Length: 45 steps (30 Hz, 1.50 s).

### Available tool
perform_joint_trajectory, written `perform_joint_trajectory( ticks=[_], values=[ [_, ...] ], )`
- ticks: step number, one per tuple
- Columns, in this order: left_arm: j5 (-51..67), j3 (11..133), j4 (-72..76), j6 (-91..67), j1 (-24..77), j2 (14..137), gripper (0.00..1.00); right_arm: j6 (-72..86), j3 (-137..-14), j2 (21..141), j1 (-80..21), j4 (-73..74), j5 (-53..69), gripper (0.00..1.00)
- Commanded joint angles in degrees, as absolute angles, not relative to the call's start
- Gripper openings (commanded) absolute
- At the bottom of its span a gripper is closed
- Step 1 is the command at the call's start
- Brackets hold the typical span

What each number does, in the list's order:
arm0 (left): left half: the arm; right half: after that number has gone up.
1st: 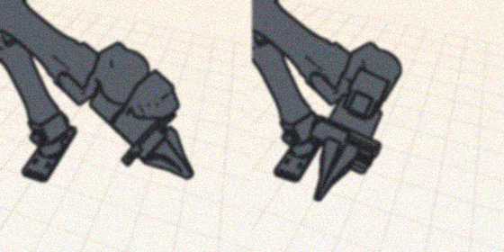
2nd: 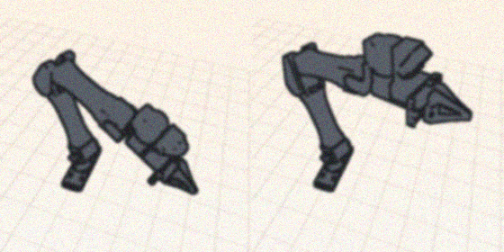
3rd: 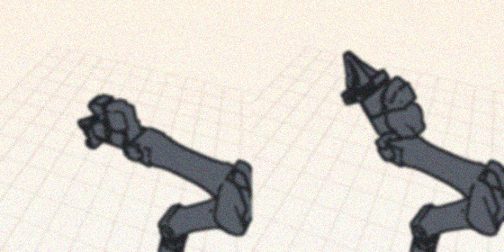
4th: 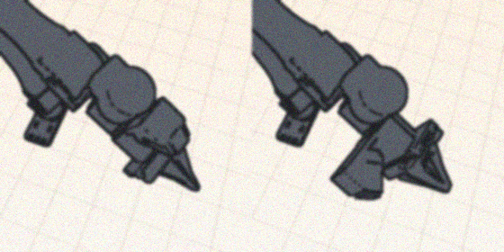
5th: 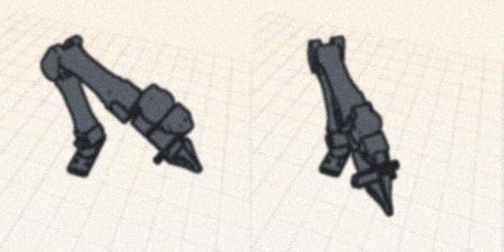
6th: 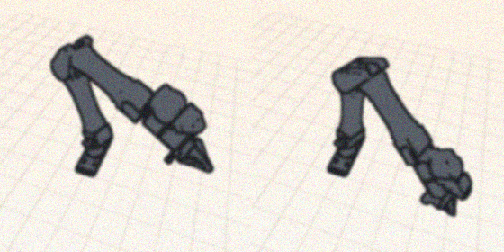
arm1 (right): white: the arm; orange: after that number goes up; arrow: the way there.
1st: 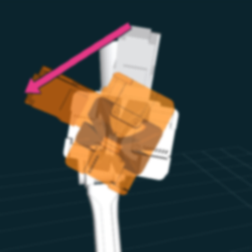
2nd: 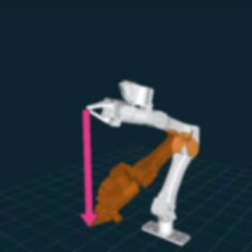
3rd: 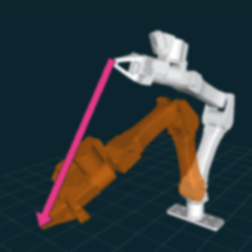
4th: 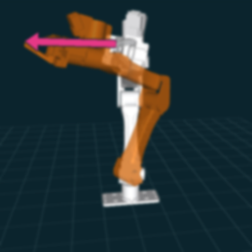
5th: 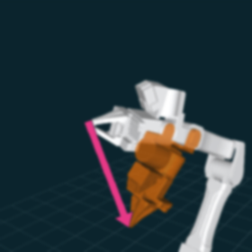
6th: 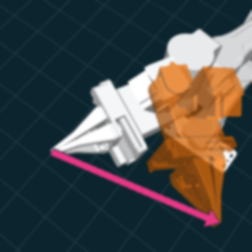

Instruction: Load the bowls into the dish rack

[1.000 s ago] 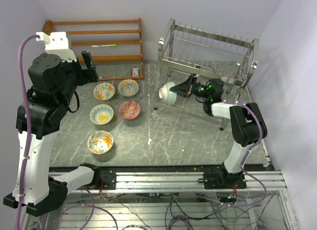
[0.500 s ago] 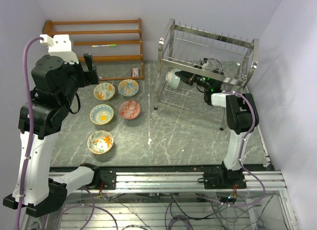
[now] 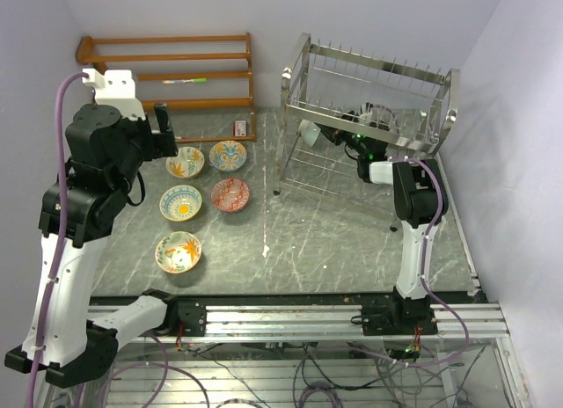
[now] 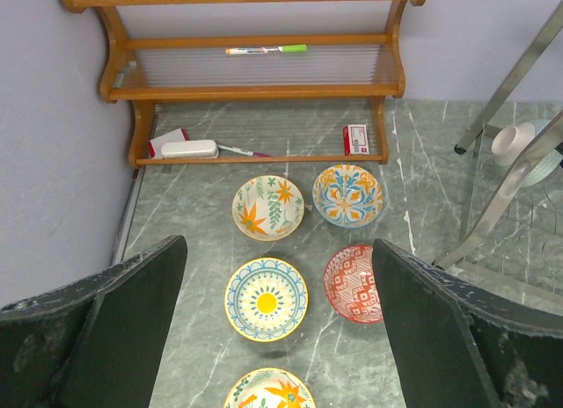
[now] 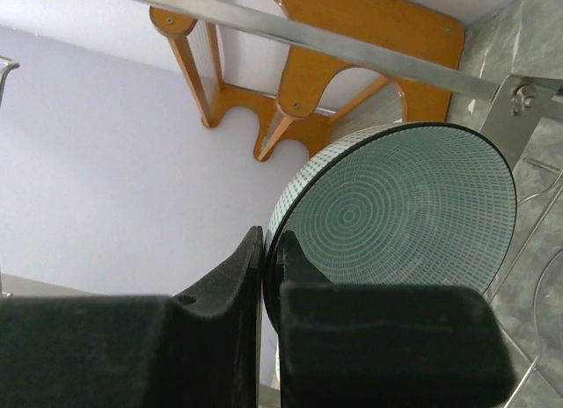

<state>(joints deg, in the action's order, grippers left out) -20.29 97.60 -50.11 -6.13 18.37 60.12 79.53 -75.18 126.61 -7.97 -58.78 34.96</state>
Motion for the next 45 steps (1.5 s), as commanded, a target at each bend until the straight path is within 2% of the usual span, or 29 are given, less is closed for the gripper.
perform_joint_trajectory(
  ticks=[1,15,22,28,34,40,45],
  values=[
    [-21.22,96.79,-48.49,-4.71,18.97,59.36,0.98,80.04,-78.75,127.73,-8.09,-64.08,32.72,0.0],
    [-21.46,95.85,-48.71,-3.85,20.0,59.15,0.98,83.32,-79.91,135.09,-8.53,-72.21,32.17,0.0],
    [-21.31,95.72,-48.57,-3.68,20.28,59.3,0.98,75.12,-76.11,130.8,-8.7,-61.4,27.53,0.0],
    [-21.53,95.89,-48.62,-3.43,20.63,59.3,0.98,69.5,-78.04,129.24,-8.72,-51.34,27.61,0.22],
    [-21.62,96.49,-48.69,-3.25,20.96,59.32,0.98,69.85,-79.52,130.49,-8.65,-51.97,29.65,0.43],
    [-21.73,96.74,-48.7,-3.16,21.18,59.34,0.98,70.74,-79.37,129.29,-8.7,-55.93,30.66,0.54],
    [-21.71,97.24,-48.71,-3.33,21.27,59.58,0.98,70.06,-76.48,125.91,-8.63,-55.88,29.72,0.59]
  ],
)
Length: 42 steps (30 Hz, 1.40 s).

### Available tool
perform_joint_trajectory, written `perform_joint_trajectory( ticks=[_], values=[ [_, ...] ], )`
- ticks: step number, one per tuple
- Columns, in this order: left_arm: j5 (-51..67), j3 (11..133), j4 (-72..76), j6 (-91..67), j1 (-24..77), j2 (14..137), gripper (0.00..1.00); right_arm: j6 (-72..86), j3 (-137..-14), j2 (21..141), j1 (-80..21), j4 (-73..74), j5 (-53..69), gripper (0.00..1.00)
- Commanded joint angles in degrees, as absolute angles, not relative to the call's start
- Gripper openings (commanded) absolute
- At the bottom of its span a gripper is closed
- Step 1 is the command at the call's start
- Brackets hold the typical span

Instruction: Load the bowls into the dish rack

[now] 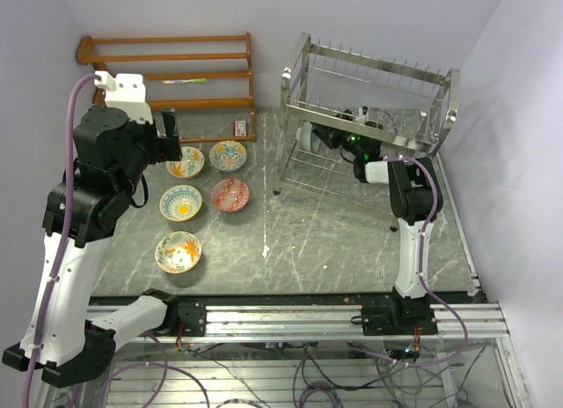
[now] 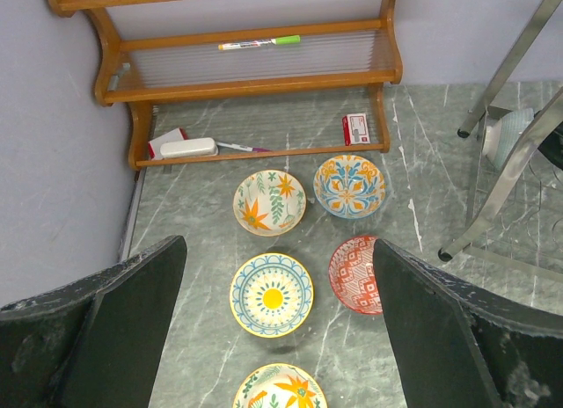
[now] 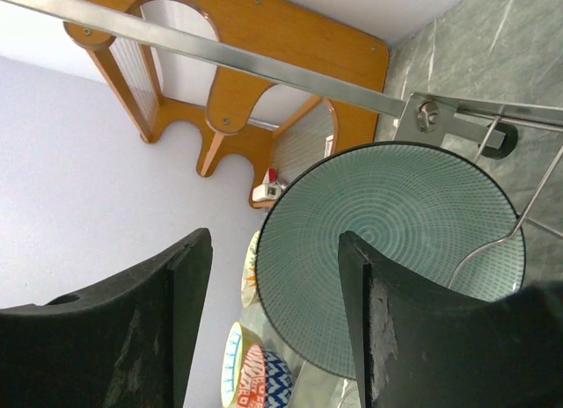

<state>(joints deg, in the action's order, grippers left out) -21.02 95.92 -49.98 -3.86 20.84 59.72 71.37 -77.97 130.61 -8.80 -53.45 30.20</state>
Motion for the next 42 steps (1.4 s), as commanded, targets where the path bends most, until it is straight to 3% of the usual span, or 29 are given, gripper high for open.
perform_joint_trajectory(
  ticks=[1,9,17,33,37,42],
  values=[
    [-21.66,97.29,-48.69,-3.38,21.27,59.58,0.98,69.72,-75.45,125.11,-8.55,-55.79,29.26,0.59],
    [-21.11,97.18,-48.84,-3.93,21.38,59.54,0.98,71.2,-66.53,119.66,-8.0,-59.19,29.69,0.6],
    [-20.57,97.79,-48.95,-5.18,21.45,59.93,0.98,78.95,-58.86,116.18,-9.58,-72.1,37.2,0.58],
    [-20.77,99.19,-50.26,-7.58,21.45,60.18,0.98,78.24,-33.09,96.02,-27.44,-74.65,32.54,0.57],
    [-20.35,99.77,-50.31,-8.92,21.45,60.37,0.99,70.13,-34.27,90.86,-34.31,-63.03,32.46,0.57],
    [-21.2,101.08,-50.88,-10.04,21.4,59.93,0.98,45.7,-51.31,87.57,-44.1,-21.31,25.27,0.58]
  ],
)
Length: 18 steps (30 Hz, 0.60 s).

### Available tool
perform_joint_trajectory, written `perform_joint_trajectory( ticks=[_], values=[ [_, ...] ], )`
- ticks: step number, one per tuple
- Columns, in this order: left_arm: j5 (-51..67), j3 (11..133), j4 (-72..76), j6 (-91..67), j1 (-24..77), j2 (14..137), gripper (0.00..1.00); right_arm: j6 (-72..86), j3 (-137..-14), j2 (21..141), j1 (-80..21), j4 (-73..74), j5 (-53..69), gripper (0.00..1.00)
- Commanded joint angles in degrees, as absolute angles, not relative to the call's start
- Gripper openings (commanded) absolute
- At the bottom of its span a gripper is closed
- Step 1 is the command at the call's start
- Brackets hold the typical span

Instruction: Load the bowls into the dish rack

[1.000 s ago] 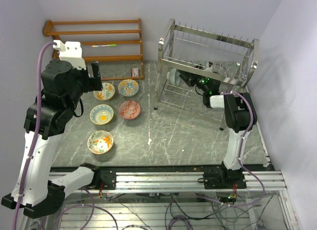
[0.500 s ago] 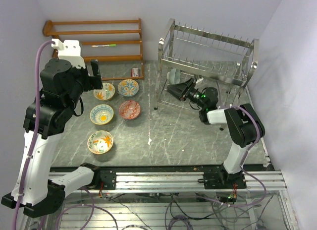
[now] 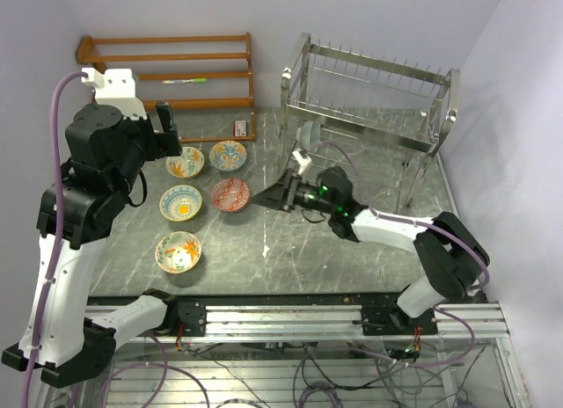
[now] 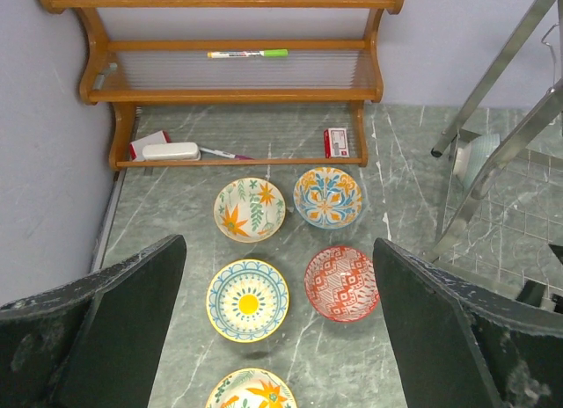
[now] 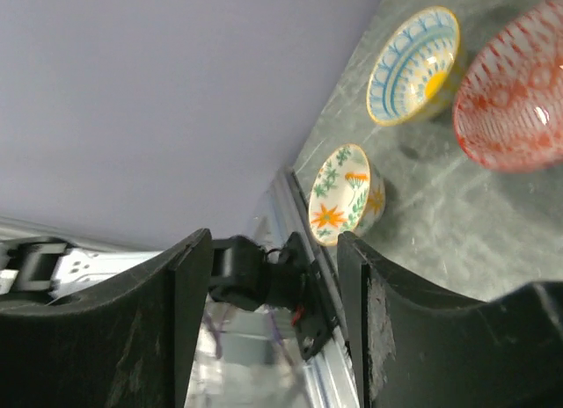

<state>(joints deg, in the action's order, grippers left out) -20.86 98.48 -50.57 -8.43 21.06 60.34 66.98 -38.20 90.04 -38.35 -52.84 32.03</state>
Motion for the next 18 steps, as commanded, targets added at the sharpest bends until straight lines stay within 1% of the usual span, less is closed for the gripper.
perform_joint_trajectory(
  ticks=[1,2,4,7,13,18],
  values=[
    [-21.76,101.54,-51.12,-10.29,21.4,59.6,0.99,41.67,-55.68,88.66,-45.37,-13.33,22.71,0.59],
    [-22.3,101.99,-51.37,-10.55,21.4,59.33,0.98,37.73,-62.57,90.9,-46.51,-6.64,19.93,0.6],
    [-23.35,102.88,-52.02,-11.16,21.36,58.75,0.98,31.16,-71.06,95.03,-48.39,4.95,14.71,0.63],
    [-24.75,104.47,-52.78,-11.27,21.36,58.02,0.99,23.85,-81.17,101.5,-50.85,15.8,9.08,0.64],
    [-28.93,108.72,-54.12,-9.63,21.35,57.19,1.0,19.18,-94.93,112.95,-54.57,26.08,5.94,0.64],
    [-34.73,110.62,-53.01,-7.51,21.36,56.03,0.99,16.43,-101.8,119.49,-58.44,28.74,8.68,0.64]
  ],
)
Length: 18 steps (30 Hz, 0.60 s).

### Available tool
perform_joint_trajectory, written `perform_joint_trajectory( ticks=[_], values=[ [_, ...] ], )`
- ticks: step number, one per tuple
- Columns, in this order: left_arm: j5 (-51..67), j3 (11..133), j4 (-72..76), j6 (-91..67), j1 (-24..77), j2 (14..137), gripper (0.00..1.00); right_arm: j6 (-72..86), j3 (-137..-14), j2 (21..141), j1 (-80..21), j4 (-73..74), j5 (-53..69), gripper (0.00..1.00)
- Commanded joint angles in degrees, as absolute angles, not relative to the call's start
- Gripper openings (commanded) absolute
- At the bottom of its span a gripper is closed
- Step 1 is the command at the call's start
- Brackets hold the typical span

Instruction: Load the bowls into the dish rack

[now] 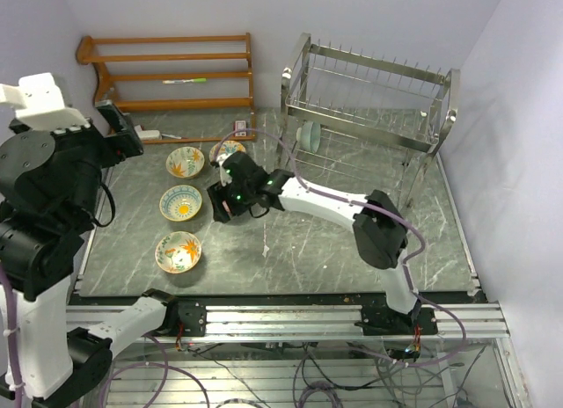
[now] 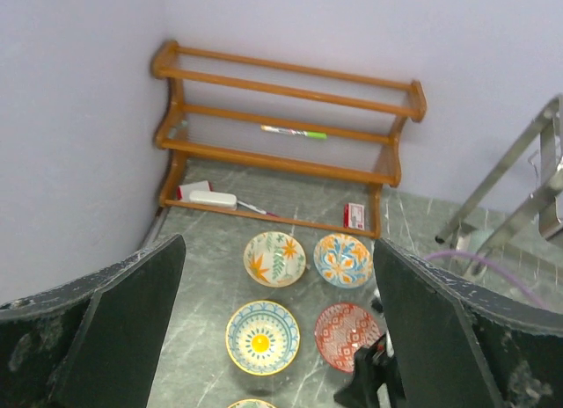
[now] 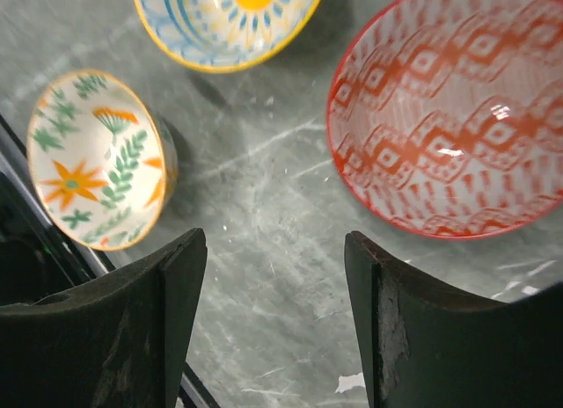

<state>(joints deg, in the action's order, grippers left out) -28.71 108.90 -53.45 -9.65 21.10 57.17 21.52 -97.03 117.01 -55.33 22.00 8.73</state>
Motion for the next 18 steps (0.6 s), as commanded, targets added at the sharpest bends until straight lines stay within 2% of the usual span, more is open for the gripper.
perform_joint_trajectory(
  ticks=[1,8,18],
  values=[
    [-35.63,110.33,-52.32,-6.99,21.36,55.54,0.99,15.85,-102.82,120.2,-59.38,29.15,8.27,0.64],
    [-36.11,109.37,-50.98,-5.43,21.35,54.83,0.99,14.78,-106.66,122.54,-61.8,31.54,-3.19,0.63],
    [-37.53,108.66,-51.78,-6.32,21.36,52.91,0.99,6.93,-119.87,133.39,-61.7,38.16,-10.48,0.64]
  ],
)
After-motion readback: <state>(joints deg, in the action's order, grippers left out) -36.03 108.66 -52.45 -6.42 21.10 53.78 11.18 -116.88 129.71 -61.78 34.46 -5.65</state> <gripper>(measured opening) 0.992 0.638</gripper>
